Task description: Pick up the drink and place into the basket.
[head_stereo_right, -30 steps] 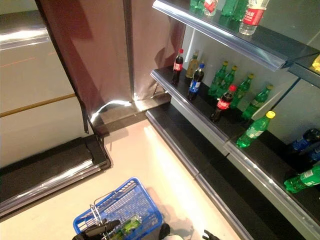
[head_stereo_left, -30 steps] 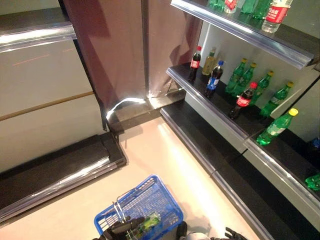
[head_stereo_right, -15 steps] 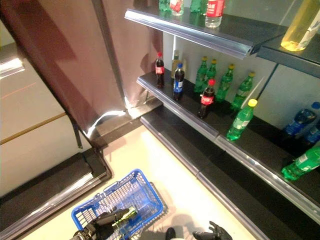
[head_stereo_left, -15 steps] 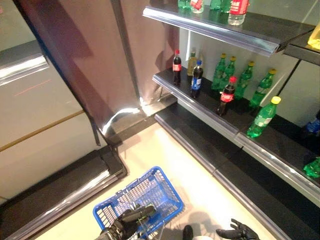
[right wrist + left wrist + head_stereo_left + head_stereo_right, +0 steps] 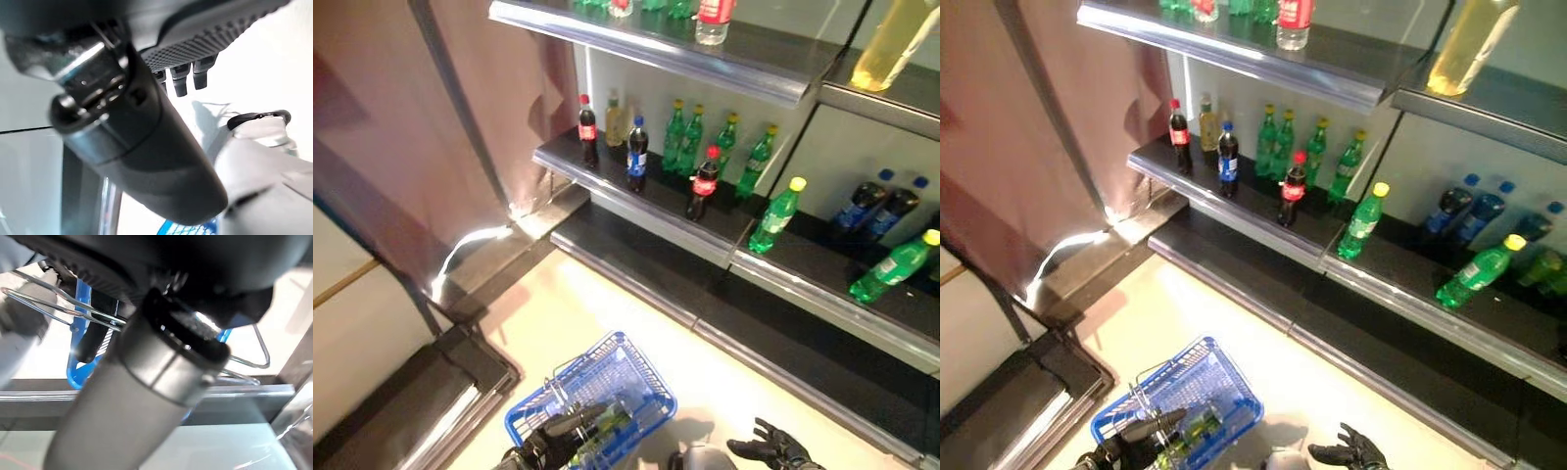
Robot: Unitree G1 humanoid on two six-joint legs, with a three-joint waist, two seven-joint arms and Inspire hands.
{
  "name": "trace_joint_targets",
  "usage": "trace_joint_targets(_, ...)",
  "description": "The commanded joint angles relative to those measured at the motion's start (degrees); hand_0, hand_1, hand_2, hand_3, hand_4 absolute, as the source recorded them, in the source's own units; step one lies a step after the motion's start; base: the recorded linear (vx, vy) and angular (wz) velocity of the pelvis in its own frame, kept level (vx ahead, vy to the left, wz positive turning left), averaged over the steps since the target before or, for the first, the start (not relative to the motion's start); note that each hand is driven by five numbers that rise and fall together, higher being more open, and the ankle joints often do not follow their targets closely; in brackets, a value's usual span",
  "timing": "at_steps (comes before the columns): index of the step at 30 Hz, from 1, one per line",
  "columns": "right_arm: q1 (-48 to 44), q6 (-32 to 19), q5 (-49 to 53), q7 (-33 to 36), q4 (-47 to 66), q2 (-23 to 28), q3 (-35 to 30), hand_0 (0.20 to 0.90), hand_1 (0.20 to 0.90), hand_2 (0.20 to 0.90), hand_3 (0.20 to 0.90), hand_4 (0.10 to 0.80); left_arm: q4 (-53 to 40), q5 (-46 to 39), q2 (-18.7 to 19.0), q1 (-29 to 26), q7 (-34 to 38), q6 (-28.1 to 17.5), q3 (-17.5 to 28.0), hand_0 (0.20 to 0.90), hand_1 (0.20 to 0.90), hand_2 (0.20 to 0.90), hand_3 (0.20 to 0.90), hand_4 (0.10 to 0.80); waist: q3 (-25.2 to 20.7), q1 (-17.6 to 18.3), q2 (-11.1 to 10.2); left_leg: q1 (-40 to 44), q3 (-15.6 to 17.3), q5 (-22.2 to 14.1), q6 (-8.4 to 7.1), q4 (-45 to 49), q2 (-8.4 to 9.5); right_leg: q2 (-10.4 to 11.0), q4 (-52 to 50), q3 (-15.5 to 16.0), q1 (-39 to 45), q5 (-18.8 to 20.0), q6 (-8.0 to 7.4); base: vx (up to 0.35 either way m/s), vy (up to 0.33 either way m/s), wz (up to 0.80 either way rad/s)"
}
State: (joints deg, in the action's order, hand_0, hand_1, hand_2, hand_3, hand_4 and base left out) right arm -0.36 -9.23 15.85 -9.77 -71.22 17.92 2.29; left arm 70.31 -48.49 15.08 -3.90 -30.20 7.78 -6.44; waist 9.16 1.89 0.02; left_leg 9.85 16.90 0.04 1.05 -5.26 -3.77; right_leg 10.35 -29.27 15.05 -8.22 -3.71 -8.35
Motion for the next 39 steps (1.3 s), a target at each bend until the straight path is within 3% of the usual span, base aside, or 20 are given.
trace_joint_targets(1,-1.8,-1.6,2.4,-0.3,-0.3,1.5,0.5,0.9,0.9,0.9,0.9,0.8,-5.8,-2.7,2.2,-2.1,-3.9,-1.7,1.0,0.3,0.3,0.3,0.2,0.1,-1.9,-1.1,-0.5,-5.3,-4.8,2.6,-2.8,0.3,1.98,2.5,9.7,-1.1,4.8,10.7,-1.82,0.117,-0.182,-0.11)
trace_joint_targets(2,-1.6,-2.1,3.3,0.0,-0.4,1.0,0.4,0.9,0.9,0.9,0.9,0.8,-5.2,-1.6,2.8,-2.0,-4.4,-1.8,1.3,0.3,0.3,0.3,0.2,0.1,-2.0,-1.0,-0.8,-4.8,-3.6,2.1,-3.21,0.3,1.83,3.5,17.3,-0.2,6.5,11.1,-2.02,0.136,-0.196,-0.07)
trace_joint_targets(4,-0.9,-2.9,3.0,0.2,-0.6,0.7,0.3,0.9,0.9,0.9,0.9,0.8,-3.5,-1.5,3.4,-1.8,-5.1,-2.3,1.8,0.3,0.3,0.3,0.2,0.1,-2.4,-0.2,-1.3,-4.2,-2.8,1.4,-3.41,0.3,1.83,3.8,24.8,-1.7,7.5,13.2,-2.26,0.174,-0.241,-0.16)
trace_joint_targets(8,-1.8,-3.1,1.9,-0.5,-2.1,1.0,-0.2,0.9,0.9,0.9,0.9,0.8,-0.9,-0.9,4.1,-1.6,-7.3,-3.2,2.9,0.3,0.3,0.3,0.2,0.1,-2.6,0.7,-1.7,-2.6,-2.8,-0.3,-3.44,0.3,1.26,6.2,27.4,-4.1,5.1,16.7,-3.03,0.131,-0.242,-0.09)
trace_joint_targets(12,-2.1,-2.0,0.9,-0.2,-2.5,0.9,-0.5,0.9,0.9,0.9,0.9,0.8,-0.4,0.7,4.0,-1.0,-7.9,-3.0,3.7,0.3,0.3,0.3,0.2,0.1,-2.5,0.6,-1.7,-2.2,-2.9,-0.8,-3.93,2.1,-0.33,5.7,29.1,-4.4,6.2,14.4,-3.11,0.142,-0.268,-0.04)
trace_joint_targets(15,-1.8,-0.8,-0.9,0.1,-1.8,0.9,0.3,0.9,0.9,0.9,0.9,0.8,-0.9,-0.1,4.1,-0.3,-8.3,-2.9,4.5,0.3,0.3,0.3,0.2,0.1,-1.8,0.7,-2.0,-3.8,-2.8,-1.5,-4.7,7.4,-2.91,4.8,26.3,-4.8,6.4,10.8,-2.89,0.145,-0.286,0.06)
trace_joint_targets(17,-0.8,-0.7,-0.7,1.1,-2.2,1.3,0.3,0.9,0.9,0.9,0.9,0.8,-2.5,0.4,3.7,0.5,-7.5,-1.4,5.3,0.3,0.3,0.3,0.2,0.1,-1.3,0.3,-2.2,-3.9,-3.0,-0.9,-5.23,7.3,-4.52,4.3,26.1,-3.9,7.5,9.5,-2.68,0.154,-0.26,0.02)
trace_joint_targets(21,-0.8,-1.1,0.0,1.6,-3.1,2.2,-0.8,0.9,0.9,0.9,0.9,0.8,-2.9,1.7,2.7,0.9,-7.9,-1.4,4.4,0.3,0.3,0.3,0.2,0.1,-2.0,0.1,-1.7,-2.5,-2.5,1.1,-6.23,3.5,-5.37,4.0,28.6,-1.0,9.6,9.8,-2.9,0.094,-0.101,0.09)
trace_joint_targets(27,-0.9,-2.1,0.7,1.0,-3.9,1.7,-2.1,0.9,0.9,0.9,0.9,0.8,-3.0,2.1,2.1,0.5,-8.8,-1.7,3.5,0.3,0.3,0.3,0.2,0.1,-3.0,0.7,-0.4,-0.7,-2.4,1.0,-6.39,1.2,-4.48,5.0,29.4,0.1,11.4,9.6,-3.64,0.093,0.027,0.08)
trace_joint_targets(32,-0.9,-1.9,-0.1,1.1,-1.8,1.5,-0.5,0.9,0.9,0.9,0.9,0.8,-4.7,0.9,1.6,0.1,-9.0,-1.5,2.7,0.3,0.3,0.3,0.2,0.1,-2.7,1.2,-0.5,-1.6,0.5,0.0,-6.32,4.9,-3.71,5.6,29.2,1.0,12.3,9.2,-3.43,0.069,0.143,0.12)
trace_joint_targets(35,-1.2,-1.8,2.3,2.8,-0.6,2.1,-0.1,0.9,0.9,0.9,0.9,0.8,-5.2,1.0,1.8,-1.7,-9.7,-0.1,1.4,0.3,0.3,0.3,0.2,0.1,-1.8,1.0,-1.3,-4.2,0.7,-1.2,-6.02,8.6,-3.28,7.9,26.3,1.2,11.3,9.3,-3.13,0.003,0.286,0.2)
trace_joint_targets(36,-1.3,-1.6,3.8,3.4,-0.5,2.3,-0.4,0.9,0.9,0.9,0.9,0.8,-4.9,2.0,1.4,-2.4,-9.4,-0.4,0.7,0.3,0.3,0.3,0.2,0.1,-1.3,0.9,-1.6,-4.6,0.2,-1.8,-4.97,8.4,-1.78,9.5,22.4,0.6,9.9,10.7,-3.32,0.029,0.277,0.27)
trace_joint_targets(39,-0.5,-2.0,2.7,2.5,-0.4,2.5,-1.4,0.9,0.9,0.9,0.9,0.8,-4.6,2.2,1.2,-2.4,-8.7,-0.5,0.1,0.3,0.3,0.3,0.2,0.1,-0.7,1.1,-1.8,-4.1,0.6,-1.9,-3.83,7.0,-0.05,12.8,11.9,-0.1,4.3,17.3,-4.74,0.096,0.303,0.18)
